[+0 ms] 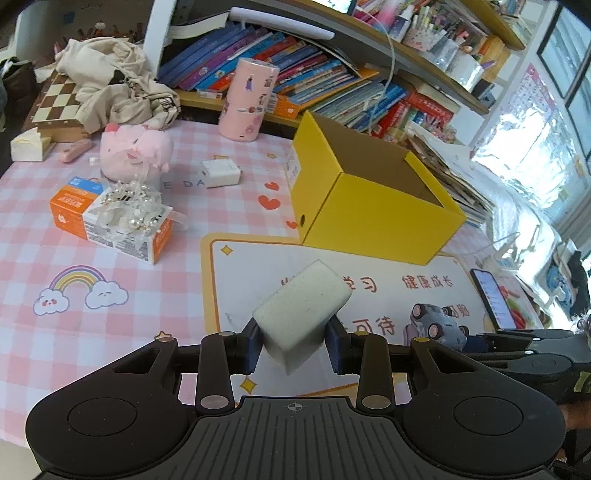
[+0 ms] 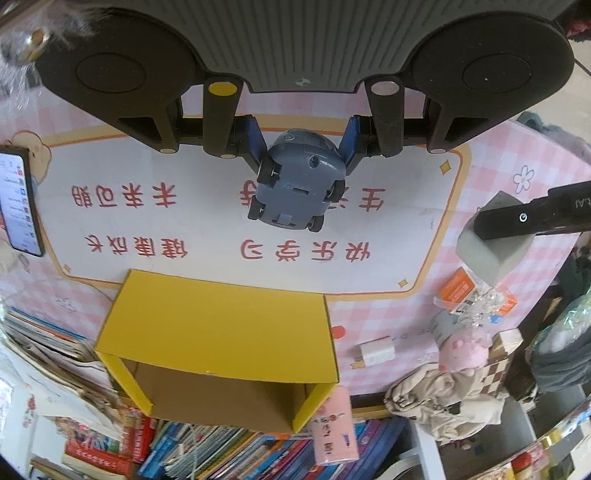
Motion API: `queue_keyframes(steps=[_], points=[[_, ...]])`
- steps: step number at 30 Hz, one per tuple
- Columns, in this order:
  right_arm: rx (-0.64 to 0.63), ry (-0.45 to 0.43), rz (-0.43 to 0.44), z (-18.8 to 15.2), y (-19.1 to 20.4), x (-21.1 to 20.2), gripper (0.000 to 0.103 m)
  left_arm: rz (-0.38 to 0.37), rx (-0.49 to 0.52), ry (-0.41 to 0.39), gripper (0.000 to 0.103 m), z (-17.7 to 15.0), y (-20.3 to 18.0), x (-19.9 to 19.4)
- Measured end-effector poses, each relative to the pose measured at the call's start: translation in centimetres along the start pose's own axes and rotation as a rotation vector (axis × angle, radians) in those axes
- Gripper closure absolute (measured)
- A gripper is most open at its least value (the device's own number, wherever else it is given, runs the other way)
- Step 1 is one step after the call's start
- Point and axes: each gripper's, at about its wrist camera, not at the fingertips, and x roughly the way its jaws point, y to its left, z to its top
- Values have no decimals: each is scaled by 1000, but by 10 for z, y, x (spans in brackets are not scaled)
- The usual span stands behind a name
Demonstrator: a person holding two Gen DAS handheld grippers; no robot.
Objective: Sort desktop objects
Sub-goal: 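Carry the sponge and car over the yellow box with both grippers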
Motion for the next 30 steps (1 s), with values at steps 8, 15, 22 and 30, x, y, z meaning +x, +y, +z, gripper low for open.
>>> queue_keyframes(steps=[8,15,22,30], points=[[35,-7,-67,-9,2,-9,63,-67,36,12,69,-3,-3,2],[75,-16,-123,-14,-1,-16,63,-115,69,20,69,-2,-7,5],[106,-14,-153,-19,-7,-17,63,-155,113,35,69,0,-16,13],[134,9,-159,-18,-24,-7,63,-173,141,72,69,5,-30,33]])
